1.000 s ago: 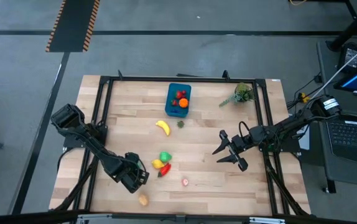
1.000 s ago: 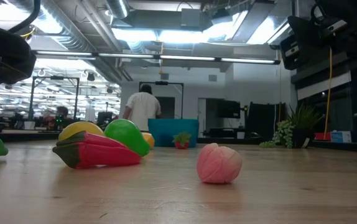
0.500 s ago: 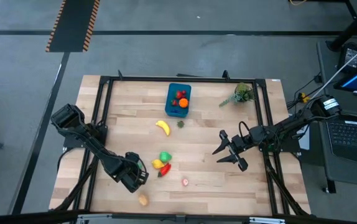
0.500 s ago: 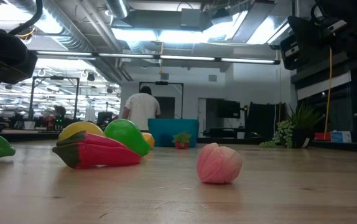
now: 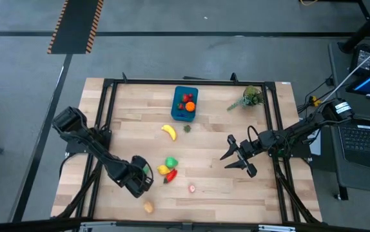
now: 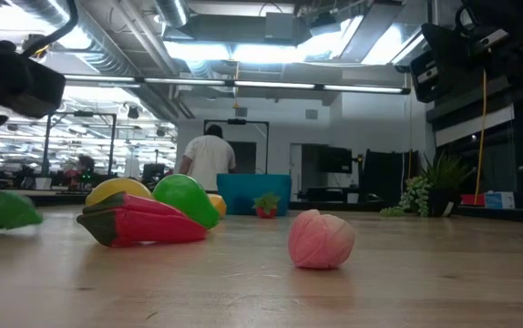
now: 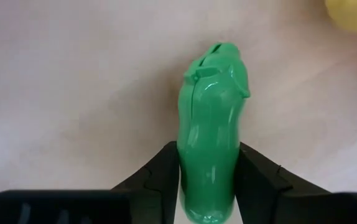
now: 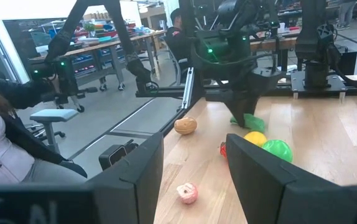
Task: Pick and placing Produce into tupperware
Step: Put the pea into the blue bin
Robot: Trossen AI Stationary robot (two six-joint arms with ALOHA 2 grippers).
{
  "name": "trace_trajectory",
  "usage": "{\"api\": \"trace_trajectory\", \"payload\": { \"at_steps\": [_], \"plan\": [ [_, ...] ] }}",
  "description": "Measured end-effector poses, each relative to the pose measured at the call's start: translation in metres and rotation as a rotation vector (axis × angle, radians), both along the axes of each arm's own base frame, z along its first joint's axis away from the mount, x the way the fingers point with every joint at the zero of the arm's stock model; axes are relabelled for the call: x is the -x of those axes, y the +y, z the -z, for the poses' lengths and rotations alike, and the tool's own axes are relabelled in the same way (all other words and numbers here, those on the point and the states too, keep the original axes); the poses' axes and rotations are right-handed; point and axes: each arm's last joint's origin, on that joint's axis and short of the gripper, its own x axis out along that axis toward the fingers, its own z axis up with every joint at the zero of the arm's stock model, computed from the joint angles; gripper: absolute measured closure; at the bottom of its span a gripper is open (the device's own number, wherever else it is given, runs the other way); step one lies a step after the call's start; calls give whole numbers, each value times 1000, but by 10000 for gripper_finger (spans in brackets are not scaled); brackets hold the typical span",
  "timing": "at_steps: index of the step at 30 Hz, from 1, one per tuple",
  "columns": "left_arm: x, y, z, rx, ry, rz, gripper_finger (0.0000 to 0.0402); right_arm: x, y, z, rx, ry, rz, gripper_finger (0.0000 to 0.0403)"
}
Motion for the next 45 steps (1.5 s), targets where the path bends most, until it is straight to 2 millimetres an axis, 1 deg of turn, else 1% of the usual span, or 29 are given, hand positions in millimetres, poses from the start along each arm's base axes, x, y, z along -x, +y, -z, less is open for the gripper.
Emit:
{"api": "trace_trajectory", "payload": {
  "at_steps": [7,11,20,25,27,30,34,39,45],
  "plan": [
    [1,4,-22,-66,-127,116,288,0,0,0,-3,1,0,226],
    [2,9,-39,-137,-217,200,289,0,0,0,-3,1,0,226],
    [11,27,-84,-441,-463,302,289,0,0,0,-3,2,0,226],
    [15,35,-100,-616,-538,326,289,0,0,0,1,1,0,226],
    [15,36,-102,-661,-543,332,289,0,0,0,15,-6,0,226],
    [13,36,-101,-667,-553,340,289,0,0,0,19,-7,0,226],
    [8,37,-88,-667,-592,352,289,0,0,0,21,-8,0,226],
    [-3,42,-71,-627,-696,430,289,0,0,0,18,-8,0,226],
    [-19,57,-66,-574,-887,582,289,0,0,0,16,-7,0,226]
  ]
}}
